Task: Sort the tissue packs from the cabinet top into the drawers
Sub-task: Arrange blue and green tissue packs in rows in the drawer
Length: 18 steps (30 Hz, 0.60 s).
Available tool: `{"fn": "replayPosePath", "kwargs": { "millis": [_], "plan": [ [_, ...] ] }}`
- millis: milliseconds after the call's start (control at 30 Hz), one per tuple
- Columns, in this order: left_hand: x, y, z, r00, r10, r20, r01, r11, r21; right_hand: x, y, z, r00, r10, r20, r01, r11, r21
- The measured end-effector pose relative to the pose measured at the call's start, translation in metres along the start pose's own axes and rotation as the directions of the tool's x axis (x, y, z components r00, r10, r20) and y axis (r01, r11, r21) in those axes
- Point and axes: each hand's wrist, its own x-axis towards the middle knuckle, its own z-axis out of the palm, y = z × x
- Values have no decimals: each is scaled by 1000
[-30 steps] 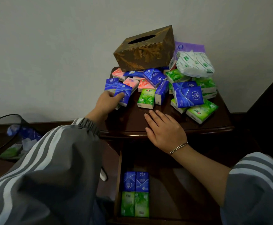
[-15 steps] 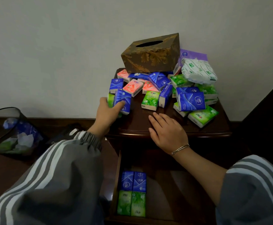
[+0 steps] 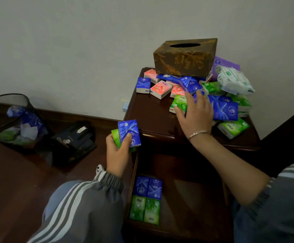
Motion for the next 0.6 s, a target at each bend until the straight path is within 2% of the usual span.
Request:
{"fn": "replayPosePath", "kwargs": {
  "millis": [67, 133, 233, 367, 433, 500, 533, 600],
  "plan": [
    [2, -1, -3, 999, -28, 22, 28, 999, -15, 12, -13, 5, 974, 82, 213, -62, 993, -97],
    [4, -3, -5, 998, -45, 42, 47, 998, -36, 10, -23, 16, 957, 79, 280, -24, 981, -193],
    [5, -5, -8, 998, -52, 46, 54, 997, -48, -4, -27, 23, 973, -29, 231, 84, 970, -230],
    [6, -6, -9, 999, -33, 33, 35, 997, -66, -9, -12, 18, 984, -150, 92, 158, 985, -76],
    [6, -5, -9, 998, -36, 46, 39, 997, -69, -4, -6, 12, 985, -169, -22, 170, 985, 33],
    [6, -3, -9, 997, -42, 59, 47, 996, -77, 7, -2, 8, 990, -121, -76, 125, 991, 50],
    [6, -3, -8, 997, -46, 65, 51, 996, -78, 12, -3, 7, 998, -63, -26, 63, 998, 24],
    [6, -2, -7, 996, -52, 73, 58, 995, -82, 19, -9, 8, 982, 65, 179, -55, 997, -59]
  ]
}}
